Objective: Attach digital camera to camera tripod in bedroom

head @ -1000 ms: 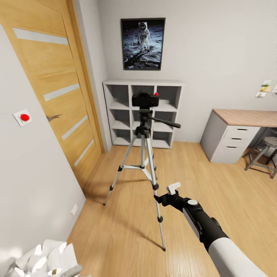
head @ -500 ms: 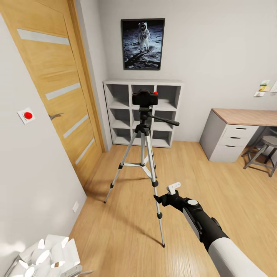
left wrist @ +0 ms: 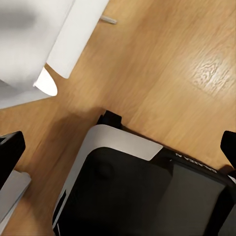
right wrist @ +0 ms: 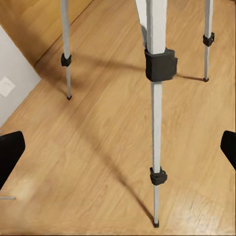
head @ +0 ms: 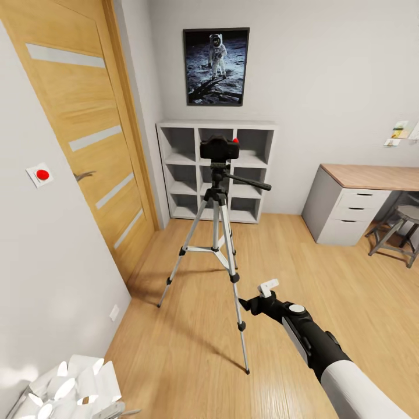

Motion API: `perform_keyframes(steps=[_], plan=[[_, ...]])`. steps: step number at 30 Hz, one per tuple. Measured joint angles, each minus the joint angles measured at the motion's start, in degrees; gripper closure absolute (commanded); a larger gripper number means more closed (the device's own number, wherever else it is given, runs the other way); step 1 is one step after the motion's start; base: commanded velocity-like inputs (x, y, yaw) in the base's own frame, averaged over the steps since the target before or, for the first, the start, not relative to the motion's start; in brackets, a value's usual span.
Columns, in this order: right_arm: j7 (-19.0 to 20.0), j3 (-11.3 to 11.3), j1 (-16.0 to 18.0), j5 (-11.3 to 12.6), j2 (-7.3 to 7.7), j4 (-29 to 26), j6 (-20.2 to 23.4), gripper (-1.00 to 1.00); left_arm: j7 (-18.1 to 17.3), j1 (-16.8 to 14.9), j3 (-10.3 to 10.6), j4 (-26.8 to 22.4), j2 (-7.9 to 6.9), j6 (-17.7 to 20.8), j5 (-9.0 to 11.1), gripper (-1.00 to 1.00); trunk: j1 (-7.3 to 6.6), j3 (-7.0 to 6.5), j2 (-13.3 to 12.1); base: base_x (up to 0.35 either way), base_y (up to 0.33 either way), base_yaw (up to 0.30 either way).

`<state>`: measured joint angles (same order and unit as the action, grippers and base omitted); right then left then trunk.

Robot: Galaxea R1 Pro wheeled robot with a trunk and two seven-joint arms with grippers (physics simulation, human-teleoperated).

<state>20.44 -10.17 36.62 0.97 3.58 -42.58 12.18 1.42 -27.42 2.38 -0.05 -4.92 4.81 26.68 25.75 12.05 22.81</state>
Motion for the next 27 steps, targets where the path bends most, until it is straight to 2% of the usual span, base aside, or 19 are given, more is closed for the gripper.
perform_keyframes(steps=[1,2,4,5,6,7,10,15,17,20,22,27], plan=[[-0.09,0.03,0.00,0.06,1.01,1.47,0.01,-1.00,-0.02,0.21,-0.01,0.00,0.00,0.03,0.00,-1.00,0.00,0.00,0.00,0.000,0.000,0.000],[-0.18,0.04,-0.01,0.08,2.67,4.55,0.01,-1.00,-0.04,0.88,0.00,-0.01,-0.01,-0.21,-0.01,-1.00,0.00,0.01,0.00,0.000,0.000,0.000],[-0.22,0.03,-0.01,0.18,3.66,7.32,-0.05,-1.00,-0.05,1.23,0.03,-0.02,0.00,-0.33,0.00,-1.00,0.00,0.00,0.00,0.000,0.000,0.000],[-0.24,0.06,-0.02,0.15,4.36,10.44,-0.27,-1.00,-0.05,1.55,0.04,-0.02,0.00,-0.40,-0.01,-1.00,0.00,0.01,0.00,0.000,0.000,0.000],[-0.40,0.12,0.04,0.27,6.46,16.50,-0.89,-1.00,-0.09,2.25,0.01,0.01,0.00,-0.40,-0.01,-1.00,0.00,0.00,0.01,0.000,0.000,0.000],[-0.49,-0.02,-0.05,0.16,7.23,27.26,-1.13,-1.00,-0.11,2.46,0.01,0.02,0.00,-0.34,-0.01,-1.00,0.00,0.02,0.00,0.000,0.000,0.000],[-0.58,-0.04,0.03,0.31,7.91,39.03,-3.23,-1.00,-0.12,3.49,0.04,-0.01,0.00,-0.42,-0.01,-1.00,0.00,0.01,0.00,0.000,0.000,0.000],[-0.97,0.10,0.04,0.46,8.14,42.71,-5.79,-1.00,-0.16,4.85,0.06,0.03,0.13,-0.46,-0.01,-1.00,0.00,0.01,0.00,0.000,0.000,0.000],[-1.72,0.04,-1.59,0.51,8.12,43.56,-6.58,-1.00,-0.15,5.20,0.04,0.03,0.31,-0.45,-0.01,-1.00,0.00,0.01,0.00,0.000,0.000,0.000],[-3.00,0.08,-4.75,0.57,7.98,44.02,-7.01,-1.00,-0.13,5.61,0.01,0.00,0.42,-0.47,0.04,-1.00,0.00,0.01,0.00,0.000,0.000,0.000],[-4.53,0.23,-8.53,0.89,7.76,44.23,-7.30,-1.00,-0.11,6.11,0.00,-0.01,0.47,-0.54,0.05,-1.00,0.00,0.01,0.01,0.000,0.000,0.000],[-7.27,0.39,-14.06,2.60,7.46,44.41,-7.57,-1.00,-0.10,6.62,-0.01,-0.01,0.62,-0.58,0.04,-1.00,0.00,0.01,0.01,0.000,0.000,0.000]])
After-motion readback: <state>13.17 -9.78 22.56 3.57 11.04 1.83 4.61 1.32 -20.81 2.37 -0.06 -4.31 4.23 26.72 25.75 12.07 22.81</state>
